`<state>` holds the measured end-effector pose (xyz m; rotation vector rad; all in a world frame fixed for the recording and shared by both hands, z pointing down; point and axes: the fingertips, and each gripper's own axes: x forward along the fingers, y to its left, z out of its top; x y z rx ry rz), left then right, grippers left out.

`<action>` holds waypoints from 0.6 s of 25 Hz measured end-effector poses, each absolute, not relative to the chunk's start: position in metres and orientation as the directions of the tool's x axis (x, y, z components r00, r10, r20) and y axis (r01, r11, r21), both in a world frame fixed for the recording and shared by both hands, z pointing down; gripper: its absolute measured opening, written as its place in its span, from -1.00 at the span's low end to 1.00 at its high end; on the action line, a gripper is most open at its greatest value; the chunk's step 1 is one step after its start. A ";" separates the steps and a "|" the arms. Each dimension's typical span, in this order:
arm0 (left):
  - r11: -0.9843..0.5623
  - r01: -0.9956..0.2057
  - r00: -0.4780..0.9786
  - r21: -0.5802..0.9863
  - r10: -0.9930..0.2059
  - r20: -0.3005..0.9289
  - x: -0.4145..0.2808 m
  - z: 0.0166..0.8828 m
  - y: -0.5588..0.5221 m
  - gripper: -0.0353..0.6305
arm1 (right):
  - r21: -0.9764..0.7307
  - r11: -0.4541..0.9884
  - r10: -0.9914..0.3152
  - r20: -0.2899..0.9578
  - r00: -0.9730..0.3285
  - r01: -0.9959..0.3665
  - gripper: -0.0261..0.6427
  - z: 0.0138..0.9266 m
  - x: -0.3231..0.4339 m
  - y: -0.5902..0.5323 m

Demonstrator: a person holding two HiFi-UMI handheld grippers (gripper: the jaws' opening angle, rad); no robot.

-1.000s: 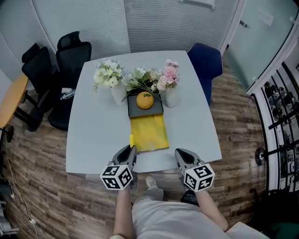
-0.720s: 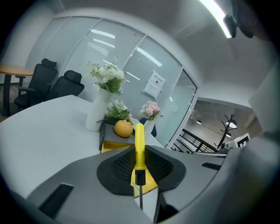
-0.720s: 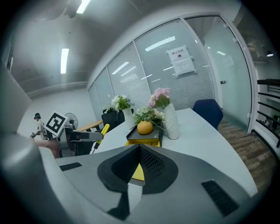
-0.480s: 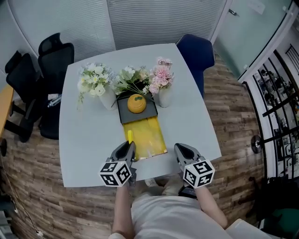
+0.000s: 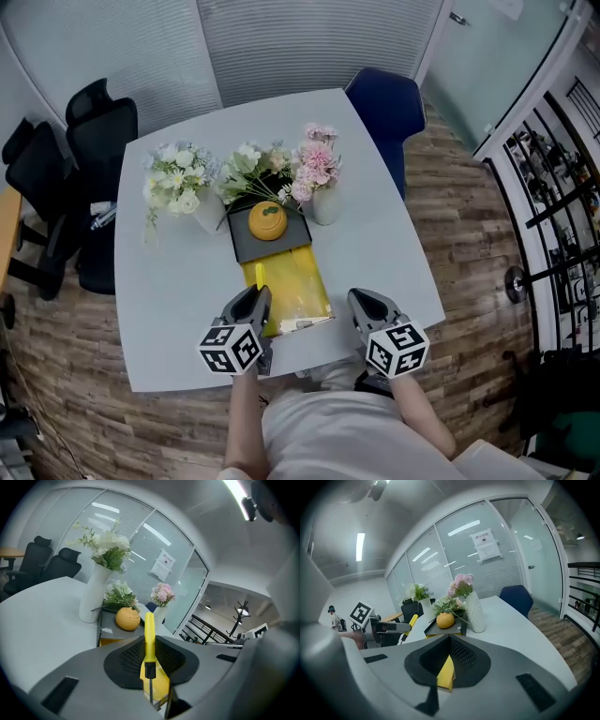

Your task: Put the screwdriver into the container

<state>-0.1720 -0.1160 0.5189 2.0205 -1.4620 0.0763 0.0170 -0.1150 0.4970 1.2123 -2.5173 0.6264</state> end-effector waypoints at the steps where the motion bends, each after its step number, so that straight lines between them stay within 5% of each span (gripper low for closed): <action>1: -0.180 -0.872 0.380 0.454 -0.835 0.398 -0.173 0.519 -0.120 -0.70 | -0.263 0.556 -0.668 0.422 -0.612 -0.788 -0.88 0.498 0.016 -0.118; 15: -0.178 -0.878 0.395 0.443 -0.794 0.462 -0.166 0.544 -0.144 -0.70 | -0.282 0.549 -0.649 0.450 -0.613 -0.787 -0.88 0.514 0.018 -0.146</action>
